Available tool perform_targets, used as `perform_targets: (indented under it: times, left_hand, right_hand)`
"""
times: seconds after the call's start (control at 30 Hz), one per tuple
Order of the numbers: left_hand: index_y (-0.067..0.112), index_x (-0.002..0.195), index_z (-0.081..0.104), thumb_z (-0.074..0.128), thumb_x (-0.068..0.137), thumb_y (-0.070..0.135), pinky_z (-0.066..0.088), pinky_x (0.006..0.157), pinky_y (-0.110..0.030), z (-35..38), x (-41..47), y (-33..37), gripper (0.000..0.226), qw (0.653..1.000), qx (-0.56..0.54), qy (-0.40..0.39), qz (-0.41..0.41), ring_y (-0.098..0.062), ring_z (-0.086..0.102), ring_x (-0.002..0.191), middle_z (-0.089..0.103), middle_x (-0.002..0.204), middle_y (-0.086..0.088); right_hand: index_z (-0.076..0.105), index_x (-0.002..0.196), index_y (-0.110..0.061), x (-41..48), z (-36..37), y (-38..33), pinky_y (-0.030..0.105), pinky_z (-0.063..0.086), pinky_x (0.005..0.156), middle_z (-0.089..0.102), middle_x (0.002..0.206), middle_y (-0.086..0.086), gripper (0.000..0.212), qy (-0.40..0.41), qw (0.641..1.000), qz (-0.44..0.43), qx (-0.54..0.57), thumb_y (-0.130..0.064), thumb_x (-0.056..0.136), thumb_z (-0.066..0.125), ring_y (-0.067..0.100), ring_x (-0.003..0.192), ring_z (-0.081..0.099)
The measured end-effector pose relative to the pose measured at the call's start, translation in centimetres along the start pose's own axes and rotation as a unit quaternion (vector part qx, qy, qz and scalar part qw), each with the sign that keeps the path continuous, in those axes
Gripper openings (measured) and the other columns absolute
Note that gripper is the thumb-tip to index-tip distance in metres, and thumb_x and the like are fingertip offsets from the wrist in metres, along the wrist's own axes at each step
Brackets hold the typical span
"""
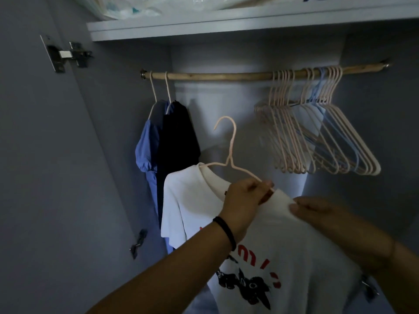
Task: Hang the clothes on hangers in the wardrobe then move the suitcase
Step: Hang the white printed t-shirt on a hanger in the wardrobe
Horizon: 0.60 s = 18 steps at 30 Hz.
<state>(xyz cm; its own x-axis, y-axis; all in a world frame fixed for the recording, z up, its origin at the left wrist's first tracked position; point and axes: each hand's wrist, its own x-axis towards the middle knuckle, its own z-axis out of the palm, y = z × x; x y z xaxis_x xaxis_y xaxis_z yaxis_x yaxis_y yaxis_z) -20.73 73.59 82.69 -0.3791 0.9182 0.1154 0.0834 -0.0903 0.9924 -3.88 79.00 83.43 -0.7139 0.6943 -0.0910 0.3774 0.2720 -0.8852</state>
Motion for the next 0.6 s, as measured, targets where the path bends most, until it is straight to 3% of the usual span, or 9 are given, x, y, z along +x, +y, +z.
perform_targets:
  times: [0.1,0.23,0.43,0.6]
  left_hand:
    - [0.018,0.057,0.051,0.058,0.092,0.025,0.039,0.058,-0.015,0.5,-0.8,-0.2,0.037,1.000,-0.015,-0.014,0.004,-0.002,0.042,0.047,0.046,0.048,0.011]
    - [0.020,0.071,0.062,0.057,0.093,0.022,0.043,0.060,-0.010,1.1,-2.0,-0.4,0.023,0.995,-0.042,-0.095,0.000,0.002,0.054,0.055,0.059,0.057,0.013]
    - [0.012,0.083,0.066,0.056,0.094,0.020,0.049,0.063,-0.013,2.3,-1.4,-0.4,0.016,0.984,-0.076,-0.160,-0.034,-0.002,0.058,0.061,0.063,0.073,-0.001]
    - [0.013,0.082,0.067,0.057,0.093,0.020,0.050,0.064,-0.013,3.8,-0.2,-1.3,0.016,0.978,-0.100,-0.171,-0.062,-0.009,0.057,0.069,0.063,0.076,-0.003]
  right_hand:
    - [0.070,0.092,-0.011,-1.1,-0.6,0.1,0.022,0.053,0.060,0.072,0.086,0.008,0.025,-0.037,0.997,-0.008,0.062,-0.033,0.084,0.059,0.018,0.075,0.070]
    - [0.069,0.099,-0.017,-3.0,-1.6,1.5,0.036,0.052,0.074,0.070,0.098,0.014,0.055,-0.081,0.992,-0.006,0.095,-0.060,0.065,0.073,0.028,0.091,0.068]
    - [0.068,0.097,-0.003,-4.8,-2.6,1.9,0.030,0.054,0.068,0.069,0.096,0.023,0.034,-0.075,0.980,0.020,0.186,-0.030,0.075,0.068,0.027,0.083,0.067]
    - [0.068,0.099,-0.005,-5.6,-2.6,1.7,0.032,0.056,0.074,0.069,0.100,0.021,0.045,-0.021,0.989,0.033,0.146,-0.040,0.071,0.069,0.029,0.089,0.067]
